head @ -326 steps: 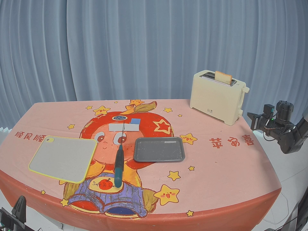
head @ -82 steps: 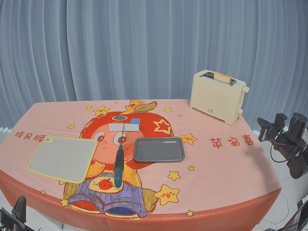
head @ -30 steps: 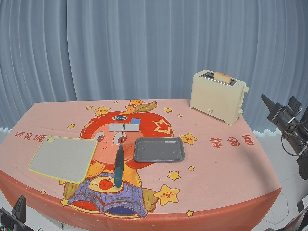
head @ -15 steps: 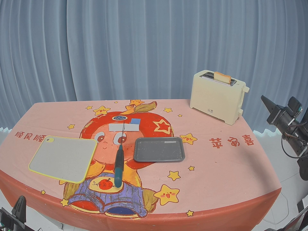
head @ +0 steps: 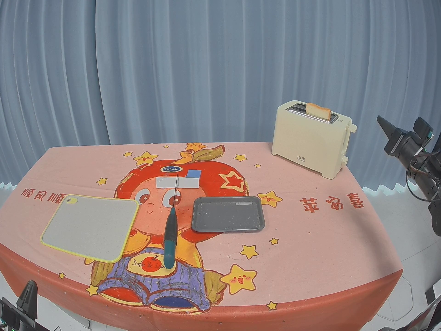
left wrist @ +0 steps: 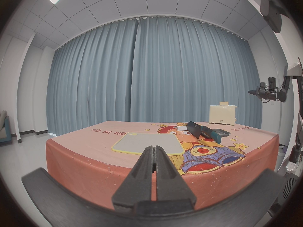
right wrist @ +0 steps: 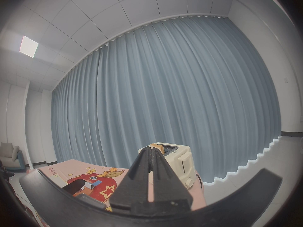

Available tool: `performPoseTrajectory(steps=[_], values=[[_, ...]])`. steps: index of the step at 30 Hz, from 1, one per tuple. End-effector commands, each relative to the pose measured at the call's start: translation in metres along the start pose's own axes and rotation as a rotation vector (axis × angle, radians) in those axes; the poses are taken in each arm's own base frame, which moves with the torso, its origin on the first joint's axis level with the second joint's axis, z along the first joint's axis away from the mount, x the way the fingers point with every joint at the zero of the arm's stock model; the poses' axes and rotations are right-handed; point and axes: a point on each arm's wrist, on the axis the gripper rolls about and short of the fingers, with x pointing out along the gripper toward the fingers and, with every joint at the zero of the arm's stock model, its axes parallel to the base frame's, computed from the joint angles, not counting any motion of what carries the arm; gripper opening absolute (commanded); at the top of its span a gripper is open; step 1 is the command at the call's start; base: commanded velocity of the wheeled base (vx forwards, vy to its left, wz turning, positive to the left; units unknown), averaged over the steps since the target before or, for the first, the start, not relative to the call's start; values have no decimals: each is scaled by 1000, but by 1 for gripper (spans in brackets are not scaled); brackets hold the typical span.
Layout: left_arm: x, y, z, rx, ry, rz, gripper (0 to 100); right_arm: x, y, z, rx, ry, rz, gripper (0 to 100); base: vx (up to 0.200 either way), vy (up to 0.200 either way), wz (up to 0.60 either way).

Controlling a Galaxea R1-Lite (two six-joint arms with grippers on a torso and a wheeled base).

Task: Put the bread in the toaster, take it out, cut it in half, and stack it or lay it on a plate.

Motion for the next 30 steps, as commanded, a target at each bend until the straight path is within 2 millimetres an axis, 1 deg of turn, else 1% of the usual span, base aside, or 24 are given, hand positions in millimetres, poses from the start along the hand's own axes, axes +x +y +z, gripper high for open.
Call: performPoseTrajectory(steps=[1, 6, 7, 11, 13, 15, 16, 24, 27, 30], values=[[1, 0, -5, 0, 13, 1, 0, 10, -5, 11, -9, -13, -2, 0, 0, 0, 0], [1, 0, -5, 0, 13, 1, 0, 18, -9, 18, -28, 14, 4, 0, 0, 0, 0], [1, 0, -5, 0, 13, 1, 0, 24, -11, 21, -49, 28, 0, 0, 0, 0, 0], [1, 0, -5, 0, 13, 1, 0, 35, -12, 27, -78, 47, -7, 0, 0, 0, 0], [1, 0, -5, 0, 13, 1, 0, 44, -13, 31, -87, 45, -8, 0, 0, 0, 0], [1, 0, -5, 0, 13, 1, 0, 48, -16, 32, -89, 41, -15, 0, 0, 0, 0], [1, 0, -5, 0, 13, 1, 0, 51, -22, 33, -93, 36, -31, 0, 0, 0, 0], [1, 0, -5, 0, 13, 1, 0, 51, -36, 36, -103, 19, -71, 0, 0, 0, 0], [1, 0, -5, 0, 13, 1, 0, 52, -37, 36, -102, 19, -72, 0, 0, 0, 0], [1, 0, -5, 0, 13, 1, 0, 57, -40, 27, -97, 41, -76, 0, 0, 0, 0]])
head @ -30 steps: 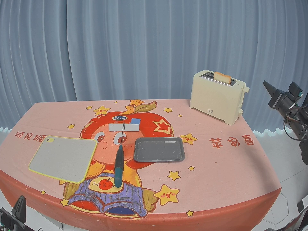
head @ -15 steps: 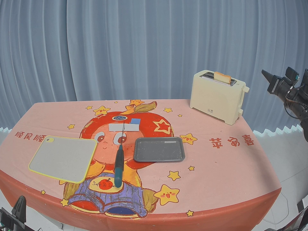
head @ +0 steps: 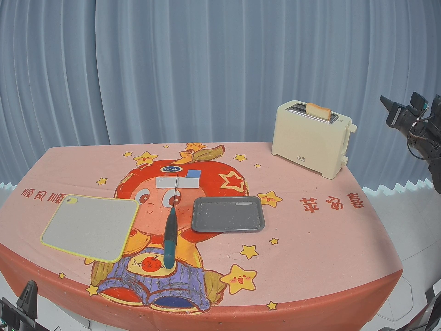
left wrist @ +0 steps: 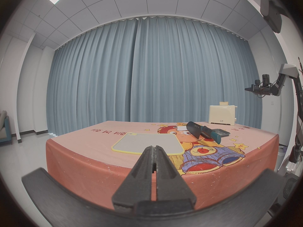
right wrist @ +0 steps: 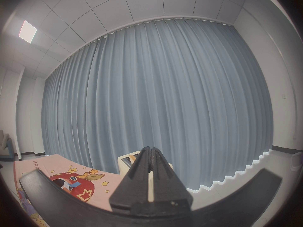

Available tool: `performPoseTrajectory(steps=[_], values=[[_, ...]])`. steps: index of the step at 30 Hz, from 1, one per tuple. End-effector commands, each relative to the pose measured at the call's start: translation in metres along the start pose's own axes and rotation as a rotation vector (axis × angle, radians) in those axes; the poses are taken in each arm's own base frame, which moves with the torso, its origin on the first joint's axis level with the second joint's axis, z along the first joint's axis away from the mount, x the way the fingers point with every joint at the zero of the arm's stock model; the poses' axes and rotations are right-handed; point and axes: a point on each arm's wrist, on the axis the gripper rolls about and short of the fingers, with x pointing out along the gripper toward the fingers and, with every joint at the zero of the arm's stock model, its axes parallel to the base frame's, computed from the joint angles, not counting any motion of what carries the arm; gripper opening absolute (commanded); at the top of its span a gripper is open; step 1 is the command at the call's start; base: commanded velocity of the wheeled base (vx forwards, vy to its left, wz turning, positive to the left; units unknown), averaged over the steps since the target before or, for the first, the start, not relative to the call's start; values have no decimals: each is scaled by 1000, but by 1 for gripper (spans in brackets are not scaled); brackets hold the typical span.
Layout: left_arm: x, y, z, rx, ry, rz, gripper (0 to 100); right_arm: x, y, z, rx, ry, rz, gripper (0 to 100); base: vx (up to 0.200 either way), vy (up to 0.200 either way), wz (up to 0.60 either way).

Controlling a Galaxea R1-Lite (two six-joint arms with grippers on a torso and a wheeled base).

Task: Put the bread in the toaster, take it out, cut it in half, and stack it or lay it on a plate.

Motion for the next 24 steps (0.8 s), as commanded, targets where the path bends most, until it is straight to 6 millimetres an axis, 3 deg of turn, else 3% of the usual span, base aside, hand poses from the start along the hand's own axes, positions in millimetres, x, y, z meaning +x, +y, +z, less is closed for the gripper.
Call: performPoseTrajectory(steps=[1, 24], values=[[1, 0, -5, 0, 13, 1, 0, 7, -3, -12, 5, 30, -4, 0, 0, 0, 0], [1, 0, -5, 0, 13, 1, 0, 26, -9, -39, 11, 68, -15, 0, 0, 0, 0]])
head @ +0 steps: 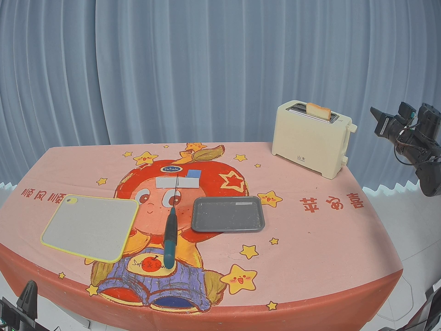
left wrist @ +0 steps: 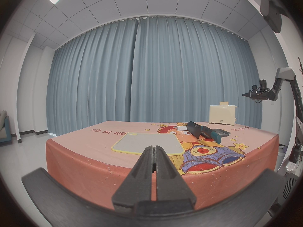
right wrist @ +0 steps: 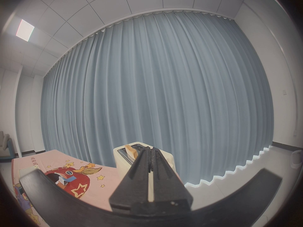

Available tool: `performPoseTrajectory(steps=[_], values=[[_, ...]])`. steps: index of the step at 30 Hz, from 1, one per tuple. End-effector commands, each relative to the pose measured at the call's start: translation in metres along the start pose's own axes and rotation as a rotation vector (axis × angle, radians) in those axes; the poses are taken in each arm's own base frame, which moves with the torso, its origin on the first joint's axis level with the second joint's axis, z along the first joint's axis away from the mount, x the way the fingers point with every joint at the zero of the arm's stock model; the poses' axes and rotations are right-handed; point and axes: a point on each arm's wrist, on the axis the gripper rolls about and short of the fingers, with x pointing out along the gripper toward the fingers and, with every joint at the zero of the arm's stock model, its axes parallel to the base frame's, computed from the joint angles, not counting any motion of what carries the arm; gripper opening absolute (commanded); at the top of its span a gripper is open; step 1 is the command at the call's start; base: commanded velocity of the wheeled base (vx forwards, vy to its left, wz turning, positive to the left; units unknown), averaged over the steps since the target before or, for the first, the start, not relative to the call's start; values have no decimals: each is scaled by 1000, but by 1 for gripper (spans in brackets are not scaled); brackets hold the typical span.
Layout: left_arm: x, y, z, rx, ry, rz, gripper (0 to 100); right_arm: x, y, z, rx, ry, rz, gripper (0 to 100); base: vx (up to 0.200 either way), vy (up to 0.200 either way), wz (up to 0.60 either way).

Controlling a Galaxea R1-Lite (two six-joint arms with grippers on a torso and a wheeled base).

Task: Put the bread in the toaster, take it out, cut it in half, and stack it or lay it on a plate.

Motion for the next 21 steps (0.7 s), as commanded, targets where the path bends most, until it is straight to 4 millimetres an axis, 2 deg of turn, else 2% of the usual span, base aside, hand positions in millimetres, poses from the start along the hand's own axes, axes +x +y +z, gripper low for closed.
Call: performPoseTrajectory(steps=[1, 9, 21], values=[[1, 0, -5, 0, 13, 1, 0, 4, -2, -7, 2, 17, -6, 0, 0, 0, 0], [1, 0, -5, 0, 13, 1, 0, 13, -6, -12, 6, 22, -13, 0, 0, 0, 0], [1, 0, -5, 0, 13, 1, 0, 13, -3, -10, 6, 13, -10, 0, 0, 0, 0]])
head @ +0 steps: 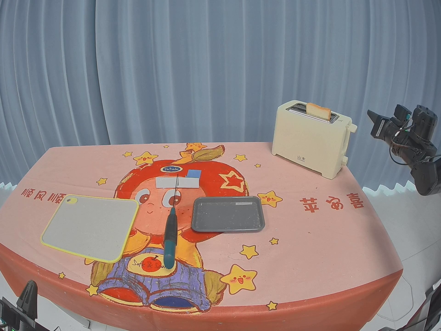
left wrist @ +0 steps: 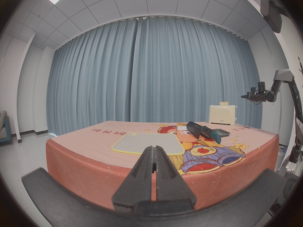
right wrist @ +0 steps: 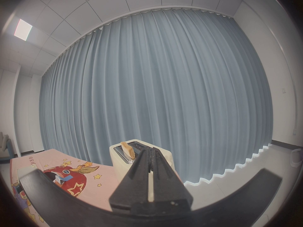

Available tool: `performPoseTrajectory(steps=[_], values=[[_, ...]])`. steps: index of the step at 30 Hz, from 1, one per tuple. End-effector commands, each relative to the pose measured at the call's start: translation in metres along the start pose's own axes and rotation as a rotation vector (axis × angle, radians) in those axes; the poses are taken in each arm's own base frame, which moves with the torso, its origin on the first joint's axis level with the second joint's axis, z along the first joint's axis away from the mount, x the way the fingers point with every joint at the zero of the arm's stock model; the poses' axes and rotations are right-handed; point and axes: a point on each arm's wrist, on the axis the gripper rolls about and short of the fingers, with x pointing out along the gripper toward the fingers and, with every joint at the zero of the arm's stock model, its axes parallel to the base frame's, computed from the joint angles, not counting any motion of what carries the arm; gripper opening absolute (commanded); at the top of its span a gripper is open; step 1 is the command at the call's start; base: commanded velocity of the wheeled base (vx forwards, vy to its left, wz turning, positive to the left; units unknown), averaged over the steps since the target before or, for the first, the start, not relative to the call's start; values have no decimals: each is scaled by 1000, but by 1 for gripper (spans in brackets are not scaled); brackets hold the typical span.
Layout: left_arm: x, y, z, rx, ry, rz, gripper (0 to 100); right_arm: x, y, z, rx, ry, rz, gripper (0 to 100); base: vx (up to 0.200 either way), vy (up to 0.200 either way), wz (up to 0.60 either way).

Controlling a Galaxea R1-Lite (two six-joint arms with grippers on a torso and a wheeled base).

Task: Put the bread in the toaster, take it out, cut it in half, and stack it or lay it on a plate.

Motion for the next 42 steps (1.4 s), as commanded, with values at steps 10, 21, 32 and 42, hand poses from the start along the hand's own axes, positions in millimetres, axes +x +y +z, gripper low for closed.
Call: performPoseTrajectory(steps=[10, 21, 32, 42], values=[[1, 0, -5, 0, 13, 1, 0, 0, 6, 2, -7, -57, 8, 0, 0, 0, 0], [1, 0, -5, 0, 13, 1, 0, -6, 5, 6, -8, -60, -1, 0, 0, 0, 0], [1, 0, -5, 0, 13, 1, 0, -1, 2, 15, -17, -94, -5, 0, 0, 0, 0], [1, 0, -5, 0, 13, 1, 0, 10, -5, 14, -21, -107, -18, 0, 0, 0, 0]])
